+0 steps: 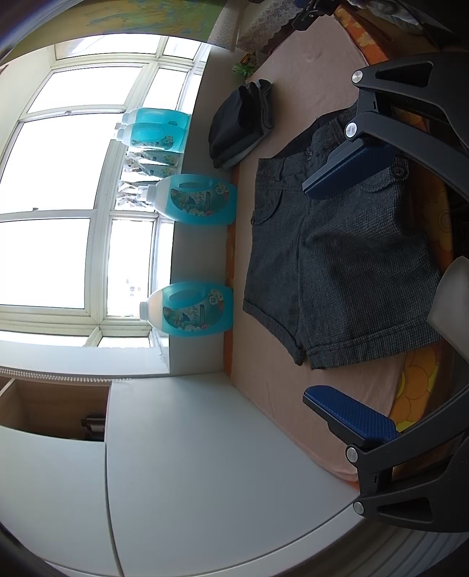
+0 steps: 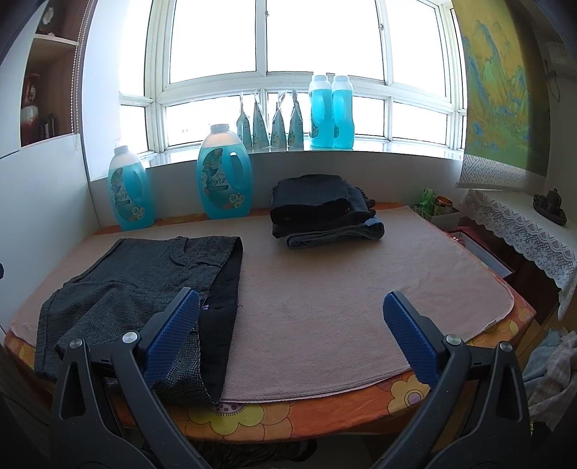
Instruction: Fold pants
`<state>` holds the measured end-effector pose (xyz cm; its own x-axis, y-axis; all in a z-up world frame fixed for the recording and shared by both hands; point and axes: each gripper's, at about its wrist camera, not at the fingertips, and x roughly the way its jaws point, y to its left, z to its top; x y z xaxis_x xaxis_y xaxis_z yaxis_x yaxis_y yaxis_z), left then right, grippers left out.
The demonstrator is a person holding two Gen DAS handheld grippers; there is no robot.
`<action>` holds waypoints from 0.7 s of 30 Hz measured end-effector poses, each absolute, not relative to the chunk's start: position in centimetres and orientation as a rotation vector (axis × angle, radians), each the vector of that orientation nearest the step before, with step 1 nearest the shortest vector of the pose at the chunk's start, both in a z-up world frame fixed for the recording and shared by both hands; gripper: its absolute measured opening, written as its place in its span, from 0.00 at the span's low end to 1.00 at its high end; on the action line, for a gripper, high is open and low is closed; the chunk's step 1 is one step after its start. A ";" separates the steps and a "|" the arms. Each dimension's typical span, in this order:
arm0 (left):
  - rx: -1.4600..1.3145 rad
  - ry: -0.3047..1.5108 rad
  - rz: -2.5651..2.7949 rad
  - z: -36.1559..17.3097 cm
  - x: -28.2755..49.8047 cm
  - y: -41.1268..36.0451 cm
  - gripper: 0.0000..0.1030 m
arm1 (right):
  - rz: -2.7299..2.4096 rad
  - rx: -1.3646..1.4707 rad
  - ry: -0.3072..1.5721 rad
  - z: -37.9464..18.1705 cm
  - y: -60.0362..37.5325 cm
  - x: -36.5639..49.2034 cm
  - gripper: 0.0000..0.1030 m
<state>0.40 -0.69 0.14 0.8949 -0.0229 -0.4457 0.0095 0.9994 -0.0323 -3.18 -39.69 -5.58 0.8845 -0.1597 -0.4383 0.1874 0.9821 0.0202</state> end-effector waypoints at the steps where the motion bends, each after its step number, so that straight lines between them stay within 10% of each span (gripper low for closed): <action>1: -0.029 0.463 -0.018 0.1 0.4 -0.7 1.00 | -0.180 0.063 0.451 -5.6 -39.6 -3.2 1.00; 21: -0.021 0.469 -0.024 0.1 0.5 -1.0 1.00 | -0.176 0.064 0.457 -6.0 -39.6 -3.2 1.00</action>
